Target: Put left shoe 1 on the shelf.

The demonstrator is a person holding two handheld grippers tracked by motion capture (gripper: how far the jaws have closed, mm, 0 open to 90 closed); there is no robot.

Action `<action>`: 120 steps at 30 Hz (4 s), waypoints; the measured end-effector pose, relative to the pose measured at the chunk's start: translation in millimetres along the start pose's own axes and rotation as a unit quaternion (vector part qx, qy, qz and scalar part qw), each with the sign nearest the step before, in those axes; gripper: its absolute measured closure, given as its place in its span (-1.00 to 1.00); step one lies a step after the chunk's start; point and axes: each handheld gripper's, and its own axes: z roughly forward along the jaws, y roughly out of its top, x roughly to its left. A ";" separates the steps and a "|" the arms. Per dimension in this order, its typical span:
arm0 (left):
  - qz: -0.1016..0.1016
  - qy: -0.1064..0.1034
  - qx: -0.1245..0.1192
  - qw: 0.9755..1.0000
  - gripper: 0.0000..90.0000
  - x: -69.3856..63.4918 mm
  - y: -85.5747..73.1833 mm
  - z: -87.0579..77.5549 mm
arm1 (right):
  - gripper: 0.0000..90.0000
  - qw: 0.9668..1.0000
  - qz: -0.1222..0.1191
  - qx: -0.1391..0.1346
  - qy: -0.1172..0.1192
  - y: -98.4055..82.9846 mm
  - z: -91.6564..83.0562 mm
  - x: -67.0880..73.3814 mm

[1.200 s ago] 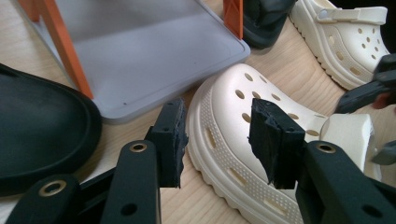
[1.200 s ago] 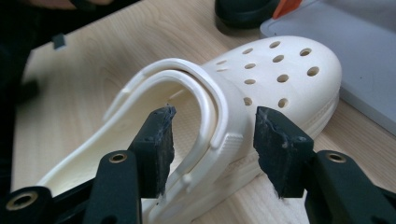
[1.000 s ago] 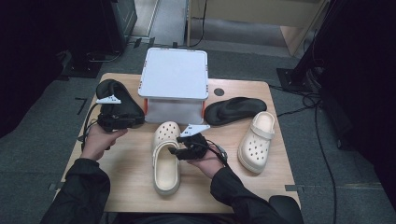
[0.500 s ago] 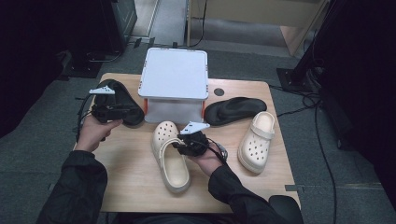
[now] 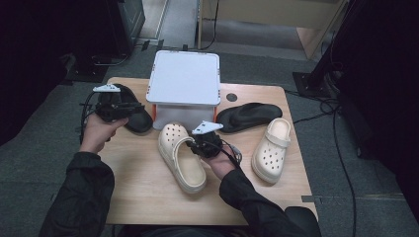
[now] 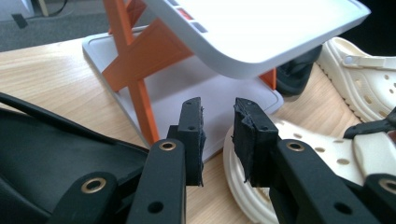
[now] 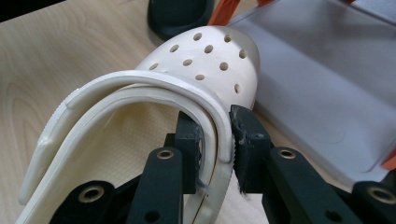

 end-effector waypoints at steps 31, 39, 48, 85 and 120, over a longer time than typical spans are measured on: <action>0.019 -0.013 -0.011 1.000 0.63 -3.7 11.3 14.3 | 0.66 0.995 0.051 0.007 -0.091 42.9 51.1 -24.4; 0.015 -0.013 -0.014 1.000 0.58 -2.3 11.0 13.5 | 0.61 0.993 0.061 0.004 -0.103 39.9 56.4 -26.8; 0.006 -0.019 -0.018 1.000 0.53 -1.3 10.8 12.3 | 0.27 0.995 0.093 -0.006 -0.041 37.1 45.4 -32.4; -0.003 -0.018 -0.020 1.000 0.48 0.1 8.7 13.0 | 0.89 0.991 0.019 0.010 0.131 -48.1 -21.5 27.8; 0.000 -0.014 -0.020 1.000 0.45 -0.3 8.2 14.6 | 0.89 0.992 -0.030 0.028 0.118 -26.2 24.7 21.2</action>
